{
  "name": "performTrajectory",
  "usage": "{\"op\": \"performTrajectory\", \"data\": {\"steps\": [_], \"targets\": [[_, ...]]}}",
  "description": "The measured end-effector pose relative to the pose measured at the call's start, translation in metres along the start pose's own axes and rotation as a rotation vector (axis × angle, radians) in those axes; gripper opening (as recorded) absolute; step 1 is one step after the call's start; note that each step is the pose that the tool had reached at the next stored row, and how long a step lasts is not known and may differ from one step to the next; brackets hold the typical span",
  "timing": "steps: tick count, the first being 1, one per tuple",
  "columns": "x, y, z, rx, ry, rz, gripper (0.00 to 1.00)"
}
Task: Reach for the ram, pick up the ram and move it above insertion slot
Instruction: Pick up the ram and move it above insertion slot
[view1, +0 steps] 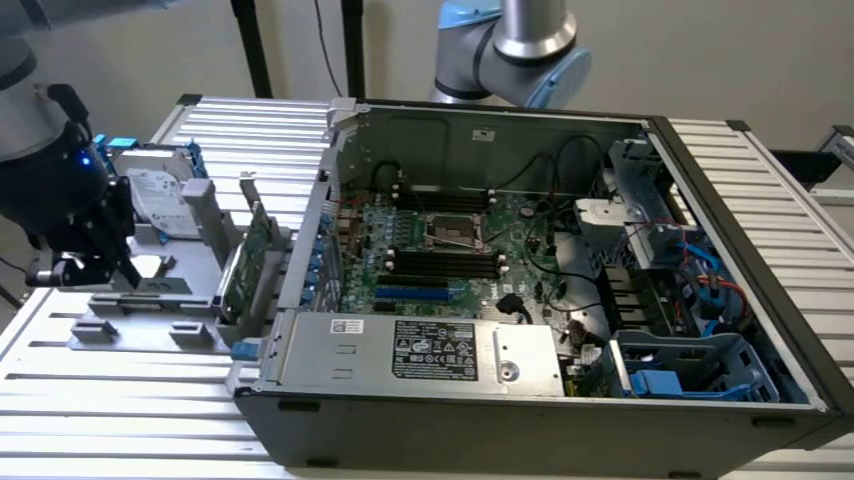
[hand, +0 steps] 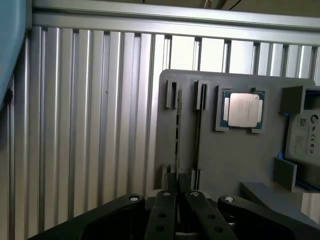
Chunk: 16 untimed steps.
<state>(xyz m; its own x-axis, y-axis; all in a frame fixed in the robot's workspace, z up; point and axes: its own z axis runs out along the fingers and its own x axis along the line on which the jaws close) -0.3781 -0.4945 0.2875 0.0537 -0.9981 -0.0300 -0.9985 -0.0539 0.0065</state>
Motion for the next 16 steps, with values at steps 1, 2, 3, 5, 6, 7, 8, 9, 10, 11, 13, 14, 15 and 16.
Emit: {"op": "performTrajectory", "data": {"steps": [1,2,3,5,6,7,8,9,10,11,13,14,15,16], "targets": [[0.0,-0.0031,-0.0046,-0.0004,-0.0011,-0.001,0.13],[0.0,-0.0065,-0.0095,-0.0005,-0.0026,-0.003,0.13],[0.0,-0.0097,-0.014,-0.0007,-0.0037,-0.004,0.13],[0.0,-0.0162,-0.023,-0.0009,-0.0059,-0.006,0.13],[0.0,-0.0194,-0.0275,-0.0011,-0.0068,-0.007,0.13],[0.0,-0.0226,-0.0321,-0.0015,-0.0075,-0.008,0.13],[0.0,-0.026,-0.0366,-0.0017,-0.0082,-0.009,0.13],[0.0,-0.0291,-0.0411,-0.002,-0.0088,-0.01,0.13],[0.0,-0.0324,-0.0458,-0.0025,-0.0093,-0.01,0.13],[0.0,-0.0358,-0.0505,-0.0029,-0.0096,-0.011,0.13],[0.001,-0.0422,-0.0596,-0.0039,-0.0101,-0.013,0.13],[0.001,-0.0454,-0.0641,-0.0045,-0.0102,-0.014,0.13],[0.001,-0.0486,-0.0686,-0.005,-0.0105,-0.014,0.13],[0.001,-0.0519,-0.0732,-0.0056,-0.0105,-0.015,0.13]]}}
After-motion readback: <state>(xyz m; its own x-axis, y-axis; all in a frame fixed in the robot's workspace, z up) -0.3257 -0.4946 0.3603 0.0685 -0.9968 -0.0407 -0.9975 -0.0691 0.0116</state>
